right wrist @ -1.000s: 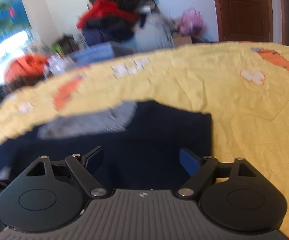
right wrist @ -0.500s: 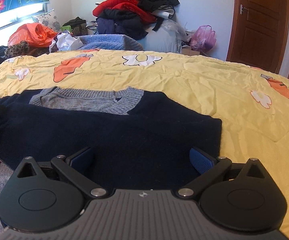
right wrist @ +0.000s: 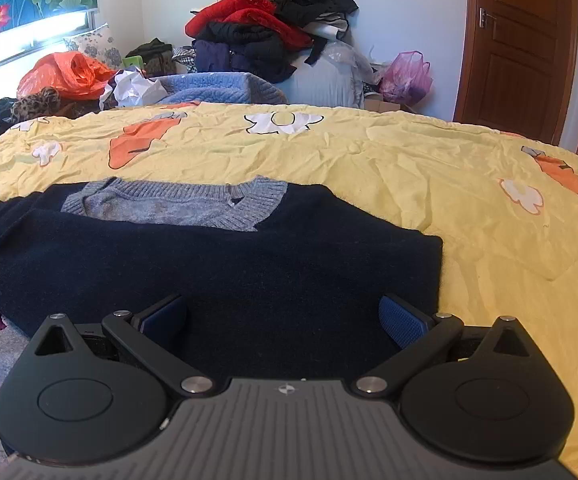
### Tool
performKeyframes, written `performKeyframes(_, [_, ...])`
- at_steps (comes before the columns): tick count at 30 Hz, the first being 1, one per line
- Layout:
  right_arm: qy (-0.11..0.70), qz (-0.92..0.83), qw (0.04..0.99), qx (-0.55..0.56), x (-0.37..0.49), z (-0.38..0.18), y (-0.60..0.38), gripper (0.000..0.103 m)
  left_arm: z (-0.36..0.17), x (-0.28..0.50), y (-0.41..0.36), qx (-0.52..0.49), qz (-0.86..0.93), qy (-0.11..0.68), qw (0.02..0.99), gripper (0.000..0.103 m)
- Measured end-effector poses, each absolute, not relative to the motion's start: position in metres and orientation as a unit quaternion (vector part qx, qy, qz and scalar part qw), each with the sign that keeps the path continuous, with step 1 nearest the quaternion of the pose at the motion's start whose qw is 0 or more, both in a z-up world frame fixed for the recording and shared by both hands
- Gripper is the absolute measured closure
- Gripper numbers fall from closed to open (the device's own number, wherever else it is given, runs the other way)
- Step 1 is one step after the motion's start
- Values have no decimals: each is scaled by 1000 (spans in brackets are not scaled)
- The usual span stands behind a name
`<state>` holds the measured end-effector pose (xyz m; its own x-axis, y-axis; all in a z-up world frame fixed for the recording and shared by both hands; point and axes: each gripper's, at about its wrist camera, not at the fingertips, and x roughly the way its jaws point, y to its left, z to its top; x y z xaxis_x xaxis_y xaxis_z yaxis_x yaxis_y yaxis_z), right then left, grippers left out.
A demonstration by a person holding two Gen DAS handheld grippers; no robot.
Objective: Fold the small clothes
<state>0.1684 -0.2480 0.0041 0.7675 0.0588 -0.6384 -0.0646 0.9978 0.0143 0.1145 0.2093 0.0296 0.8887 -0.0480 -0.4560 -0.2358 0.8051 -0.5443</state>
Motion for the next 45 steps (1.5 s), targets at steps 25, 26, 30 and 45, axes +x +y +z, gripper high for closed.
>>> performKeyframes(25, [337,35,941,1,168,4,-249,0,1,112,403,-397,325,185,838,99])
performKeyframes(26, [336,35,941,1,168,4,-249,0,11,113,395,-387,319,177,847,100])
performKeyframes(30, [336,35,941,2,168,4,-249,0,66,129,323,-289,267,152,907,100])
performKeyframes(45, [330,41,943,23,166,5,-255,0,0,149,-26,186,-54,251,948,99])
